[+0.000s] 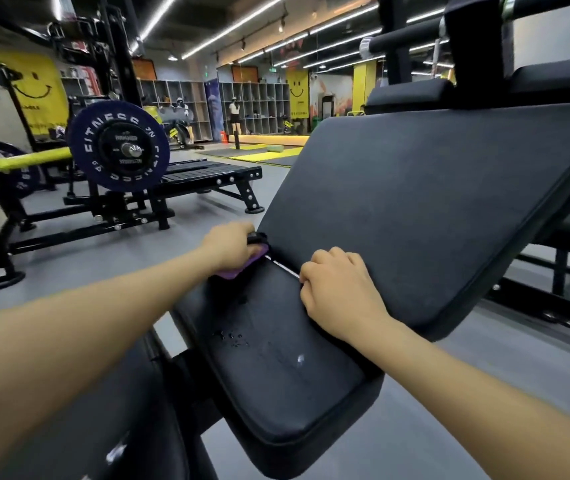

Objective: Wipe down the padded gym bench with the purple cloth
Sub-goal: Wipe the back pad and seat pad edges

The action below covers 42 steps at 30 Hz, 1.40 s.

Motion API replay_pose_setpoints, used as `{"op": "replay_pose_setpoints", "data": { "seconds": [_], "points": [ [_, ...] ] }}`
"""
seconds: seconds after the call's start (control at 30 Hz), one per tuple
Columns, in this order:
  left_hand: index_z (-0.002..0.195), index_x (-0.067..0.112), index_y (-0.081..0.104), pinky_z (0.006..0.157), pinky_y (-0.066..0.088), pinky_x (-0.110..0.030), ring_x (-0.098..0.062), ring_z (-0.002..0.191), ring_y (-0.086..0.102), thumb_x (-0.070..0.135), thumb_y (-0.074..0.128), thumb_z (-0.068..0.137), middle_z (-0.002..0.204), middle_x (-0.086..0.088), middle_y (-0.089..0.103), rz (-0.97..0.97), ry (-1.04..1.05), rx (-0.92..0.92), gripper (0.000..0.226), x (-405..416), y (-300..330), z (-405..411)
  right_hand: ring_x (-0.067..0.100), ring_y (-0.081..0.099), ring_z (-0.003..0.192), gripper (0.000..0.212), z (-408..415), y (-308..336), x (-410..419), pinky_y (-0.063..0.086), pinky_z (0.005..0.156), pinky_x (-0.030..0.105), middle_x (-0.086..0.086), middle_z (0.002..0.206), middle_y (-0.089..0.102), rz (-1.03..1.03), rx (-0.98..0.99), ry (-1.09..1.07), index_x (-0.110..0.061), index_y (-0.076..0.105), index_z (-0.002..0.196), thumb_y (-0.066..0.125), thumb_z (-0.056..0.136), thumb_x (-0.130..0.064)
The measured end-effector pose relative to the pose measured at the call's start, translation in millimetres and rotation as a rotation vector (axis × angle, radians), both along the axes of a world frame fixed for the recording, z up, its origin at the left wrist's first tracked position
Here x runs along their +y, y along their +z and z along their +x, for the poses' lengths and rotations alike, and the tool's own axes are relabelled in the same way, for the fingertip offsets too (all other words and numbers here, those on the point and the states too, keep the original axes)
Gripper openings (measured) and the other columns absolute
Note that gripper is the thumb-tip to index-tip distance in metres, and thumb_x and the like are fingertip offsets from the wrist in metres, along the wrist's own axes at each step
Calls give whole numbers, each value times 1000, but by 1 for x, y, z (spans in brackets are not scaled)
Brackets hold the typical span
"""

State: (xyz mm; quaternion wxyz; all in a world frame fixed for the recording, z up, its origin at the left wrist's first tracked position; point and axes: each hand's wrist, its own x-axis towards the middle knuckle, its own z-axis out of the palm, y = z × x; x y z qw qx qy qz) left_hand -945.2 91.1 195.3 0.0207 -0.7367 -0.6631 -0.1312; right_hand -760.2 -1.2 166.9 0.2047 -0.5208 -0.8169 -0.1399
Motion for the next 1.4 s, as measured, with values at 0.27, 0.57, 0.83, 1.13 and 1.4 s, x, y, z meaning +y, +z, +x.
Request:
{"op": "replay_pose_setpoints", "data": {
  "seconds": [0.27, 0.57, 0.83, 1.13, 1.4],
  "points": [
    [110, 9, 56, 82, 42, -36, -37, 106, 54, 41, 50, 93, 118, -15, 58, 15, 26, 56, 36, 6, 0, -15, 21, 49, 63, 25, -6, -13, 6, 44, 63, 32, -3, 66, 51, 170, 64, -115, -19, 56, 59, 35, 72, -23],
    [115, 13, 51, 88, 38, -37, -37, 108, 47, 45, 44, 95, 119, -12, 52, -22, 106, 28, 38, -24, -5, -1, 24, 46, 68, 19, -2, -9, 4, 28, 71, 33, 3, 74, 51, 204, 110, -135, -15, 49, 62, 34, 73, -21],
    [119, 12, 50, 92, 42, -43, -39, 113, 45, 43, 44, 95, 124, -15, 50, -28, 189, 27, 40, 1, -3, -8, 25, 43, 73, 13, -4, -12, 8, 26, 74, 35, 3, 78, 48, 231, 119, -127, -17, 38, 65, 29, 73, -22],
    [117, 16, 52, 94, 41, -42, -38, 107, 48, 46, 47, 93, 118, -11, 52, -50, 78, 47, 39, -14, -6, -5, 24, 42, 71, 7, -2, -17, 10, 27, 74, 36, 2, 73, 45, 296, 120, -89, -19, 31, 67, 28, 73, -22],
    [111, 17, 56, 88, 42, -39, -36, 110, 47, 45, 48, 93, 116, -9, 52, -62, 93, 11, 33, 21, -3, 16, 24, 43, 72, 14, -5, -17, 13, 27, 73, 36, 2, 75, 47, 256, 104, -100, -19, 41, 67, 29, 73, -23]
  ]
}}
